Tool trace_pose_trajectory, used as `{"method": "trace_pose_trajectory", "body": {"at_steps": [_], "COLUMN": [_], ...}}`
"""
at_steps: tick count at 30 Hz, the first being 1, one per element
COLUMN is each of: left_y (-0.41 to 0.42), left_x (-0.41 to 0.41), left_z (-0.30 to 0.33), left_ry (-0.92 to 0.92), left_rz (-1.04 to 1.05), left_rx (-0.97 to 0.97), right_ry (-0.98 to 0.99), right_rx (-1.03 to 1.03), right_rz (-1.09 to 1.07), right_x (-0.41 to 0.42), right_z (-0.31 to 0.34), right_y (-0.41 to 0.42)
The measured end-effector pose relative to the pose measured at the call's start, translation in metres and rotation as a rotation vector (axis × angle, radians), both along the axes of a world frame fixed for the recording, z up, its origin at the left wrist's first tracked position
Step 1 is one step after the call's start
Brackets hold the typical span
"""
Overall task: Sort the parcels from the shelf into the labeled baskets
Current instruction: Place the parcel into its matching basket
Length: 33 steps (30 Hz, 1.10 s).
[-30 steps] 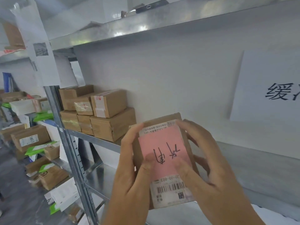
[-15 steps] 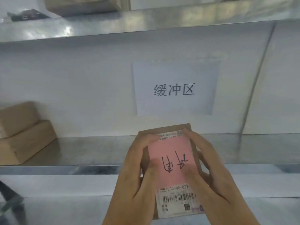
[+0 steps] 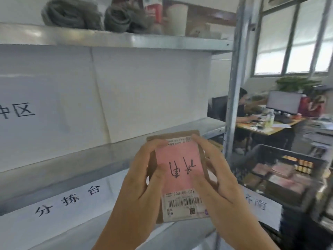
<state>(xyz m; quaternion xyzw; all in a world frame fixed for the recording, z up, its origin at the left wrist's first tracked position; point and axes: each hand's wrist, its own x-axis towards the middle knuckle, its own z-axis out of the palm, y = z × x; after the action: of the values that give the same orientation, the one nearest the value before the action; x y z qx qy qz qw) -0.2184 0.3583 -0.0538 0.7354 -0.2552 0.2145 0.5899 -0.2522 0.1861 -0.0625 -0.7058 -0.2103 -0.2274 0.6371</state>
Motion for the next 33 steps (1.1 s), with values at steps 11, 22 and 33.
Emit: {"method": "trace_pose_trajectory", "body": {"at_steps": [11,22,33], "left_y": [-0.163,-0.274,-0.366], "left_x": [0.042,0.169,0.261], "left_z": [-0.025,-0.07,-0.115], "left_ry": [0.133,0.203,0.206], "left_rz": [-0.296,-0.547,-0.674], "left_rx": [0.147,0.221,0.359], "right_ry": [0.097,0.382,0.557], "right_rx": [-0.021,-0.226,-0.39], "right_rz": [-0.332,-0.637,-0.961], "right_x": [-0.005,0.074,0.158], "right_z": [-0.032,-0.065,-0.108], "right_y": [-0.151,-0.231,-0.278]}}
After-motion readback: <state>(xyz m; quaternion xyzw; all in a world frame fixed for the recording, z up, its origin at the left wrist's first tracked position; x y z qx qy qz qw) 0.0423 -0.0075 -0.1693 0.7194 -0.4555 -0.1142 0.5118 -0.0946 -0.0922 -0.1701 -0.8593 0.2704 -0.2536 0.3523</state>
